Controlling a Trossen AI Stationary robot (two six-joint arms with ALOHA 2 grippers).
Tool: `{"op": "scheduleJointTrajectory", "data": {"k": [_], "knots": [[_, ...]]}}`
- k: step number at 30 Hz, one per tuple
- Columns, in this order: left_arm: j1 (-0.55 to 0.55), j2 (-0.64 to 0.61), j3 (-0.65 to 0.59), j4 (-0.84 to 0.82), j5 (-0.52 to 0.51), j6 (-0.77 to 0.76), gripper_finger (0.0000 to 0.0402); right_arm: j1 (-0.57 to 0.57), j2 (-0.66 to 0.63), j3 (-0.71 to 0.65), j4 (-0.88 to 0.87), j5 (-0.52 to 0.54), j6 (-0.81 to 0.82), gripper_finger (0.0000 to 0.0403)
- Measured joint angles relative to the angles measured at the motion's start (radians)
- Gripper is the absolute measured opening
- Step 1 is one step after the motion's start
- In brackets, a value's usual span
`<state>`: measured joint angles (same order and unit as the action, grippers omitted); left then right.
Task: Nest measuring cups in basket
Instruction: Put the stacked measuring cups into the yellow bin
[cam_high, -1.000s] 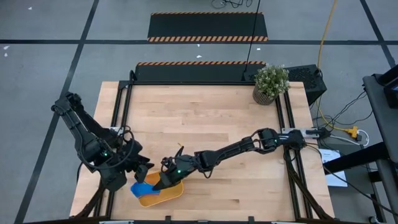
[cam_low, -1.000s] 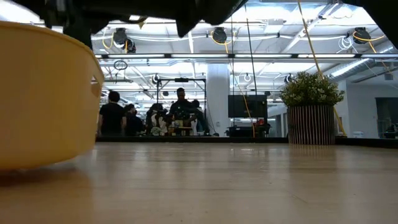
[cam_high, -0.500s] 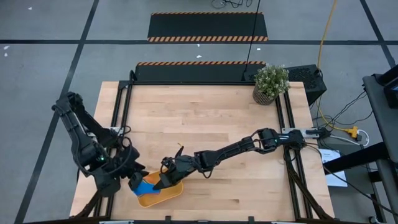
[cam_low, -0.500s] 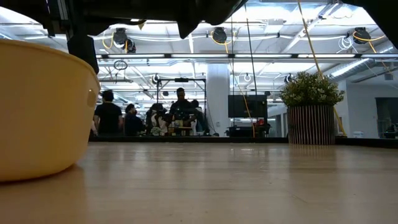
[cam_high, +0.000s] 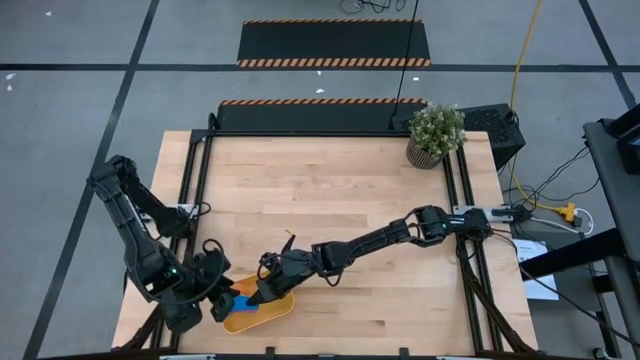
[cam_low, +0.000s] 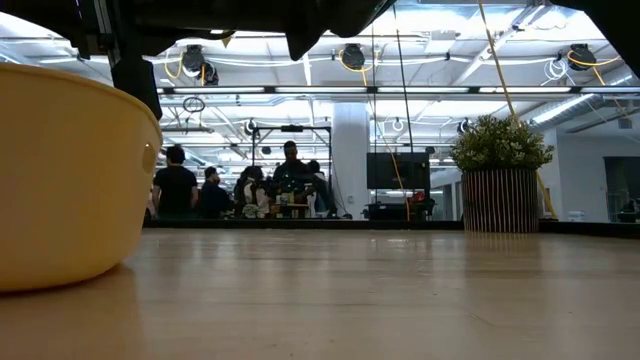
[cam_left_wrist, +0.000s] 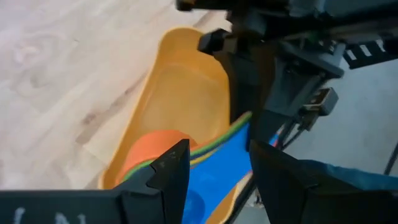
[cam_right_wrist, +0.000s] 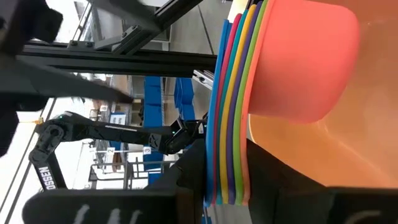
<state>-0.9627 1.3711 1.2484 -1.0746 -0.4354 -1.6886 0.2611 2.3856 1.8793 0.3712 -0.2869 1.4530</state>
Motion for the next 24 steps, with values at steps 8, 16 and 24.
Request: {"op": "scheduleJointTrajectory", "data": {"k": [8, 16, 24], "knots": [[-0.009, 0.017, 0.0, 0.039, 0.0, -0.016, 0.017, 0.0, -0.004, -0.001, 0.047, -0.018, 0.027, 0.0066], [-0.016, 0.017, 0.0, 0.038, 0.0, -0.035, 0.017, 0.0, -0.004, 0.006, 0.055, -0.102, 0.046, 0.0066], [-0.015, 0.017, 0.0, 0.039, -0.004, -0.051, 0.017, -0.016, -0.11, 0.016, -0.183, -0.132, -0.093, 0.0066]]}}
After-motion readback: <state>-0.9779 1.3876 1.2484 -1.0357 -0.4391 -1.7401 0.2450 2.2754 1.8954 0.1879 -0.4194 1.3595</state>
